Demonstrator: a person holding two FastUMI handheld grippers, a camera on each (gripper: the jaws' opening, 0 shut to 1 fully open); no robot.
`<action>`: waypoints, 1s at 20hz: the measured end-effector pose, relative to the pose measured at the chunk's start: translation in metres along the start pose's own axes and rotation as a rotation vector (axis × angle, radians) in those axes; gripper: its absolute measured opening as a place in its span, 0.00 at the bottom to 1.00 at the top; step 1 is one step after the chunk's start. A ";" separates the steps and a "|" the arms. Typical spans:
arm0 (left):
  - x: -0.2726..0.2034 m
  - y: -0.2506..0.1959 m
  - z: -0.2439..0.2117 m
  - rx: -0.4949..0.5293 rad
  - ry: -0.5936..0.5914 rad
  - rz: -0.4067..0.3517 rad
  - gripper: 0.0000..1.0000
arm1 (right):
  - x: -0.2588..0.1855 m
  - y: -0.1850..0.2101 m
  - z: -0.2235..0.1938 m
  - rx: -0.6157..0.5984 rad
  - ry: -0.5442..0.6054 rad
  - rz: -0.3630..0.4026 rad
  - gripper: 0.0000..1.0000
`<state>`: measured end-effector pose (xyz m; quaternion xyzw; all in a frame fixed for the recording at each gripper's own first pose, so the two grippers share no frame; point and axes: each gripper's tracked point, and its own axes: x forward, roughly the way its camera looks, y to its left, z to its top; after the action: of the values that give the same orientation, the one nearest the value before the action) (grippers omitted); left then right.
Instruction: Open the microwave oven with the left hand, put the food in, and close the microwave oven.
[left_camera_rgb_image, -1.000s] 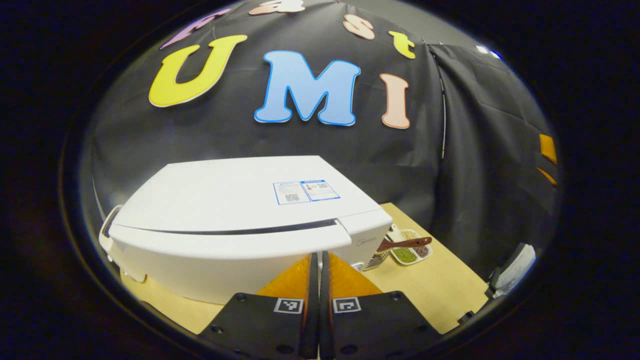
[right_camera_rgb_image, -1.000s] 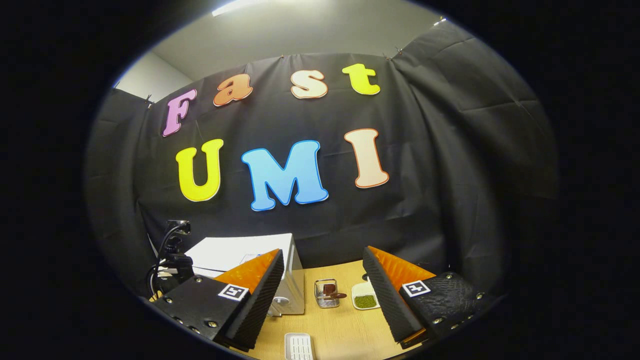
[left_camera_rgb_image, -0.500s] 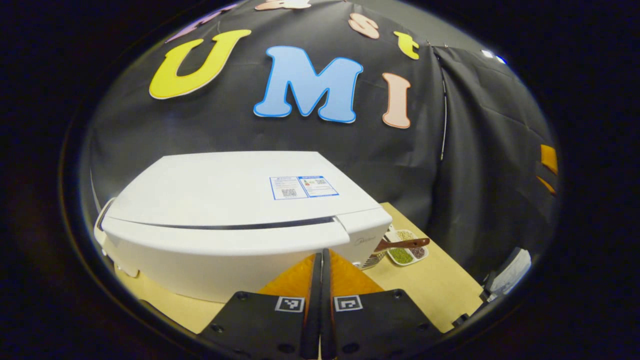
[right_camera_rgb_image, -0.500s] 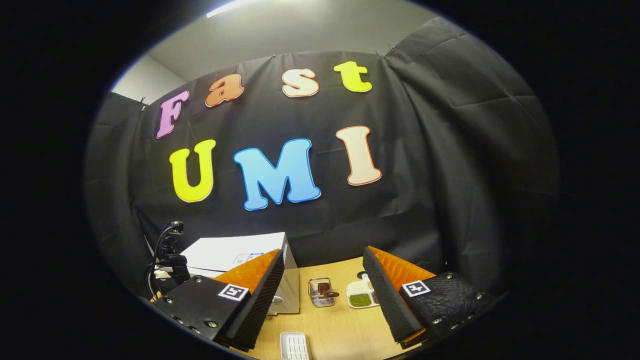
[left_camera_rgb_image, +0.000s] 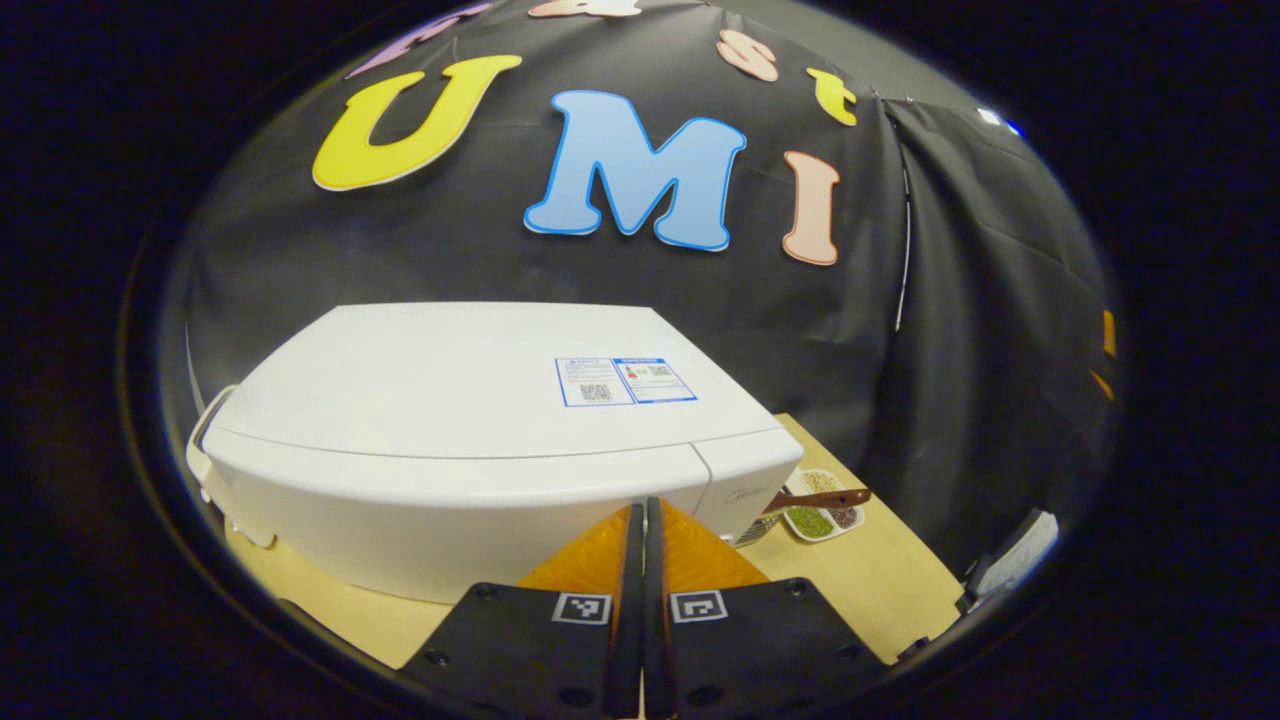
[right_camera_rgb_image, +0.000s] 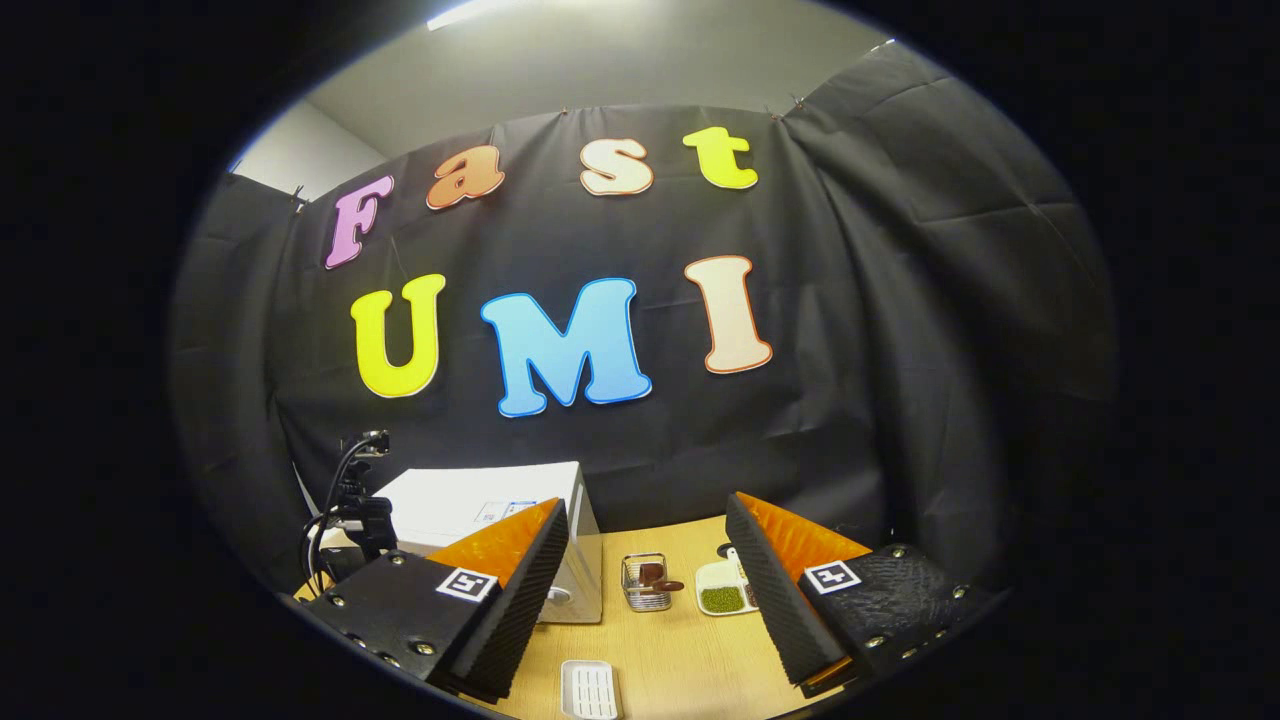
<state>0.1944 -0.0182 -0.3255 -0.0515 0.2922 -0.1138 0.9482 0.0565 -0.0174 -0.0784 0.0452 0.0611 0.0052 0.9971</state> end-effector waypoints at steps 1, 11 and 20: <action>-0.006 0.003 0.009 0.005 -0.021 0.015 0.07 | 0.000 0.002 -0.001 0.004 0.002 0.003 0.96; -0.242 0.048 0.145 0.126 -0.451 0.206 0.94 | -0.001 0.074 0.034 -0.018 -0.054 0.094 0.96; -0.380 0.094 0.173 0.128 -0.560 0.309 0.95 | -0.032 0.142 0.078 -0.042 -0.158 0.145 0.96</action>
<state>0.0051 0.1717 0.0079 0.0240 0.0168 0.0319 0.9991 0.0336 0.1165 0.0156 0.0287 -0.0211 0.0749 0.9966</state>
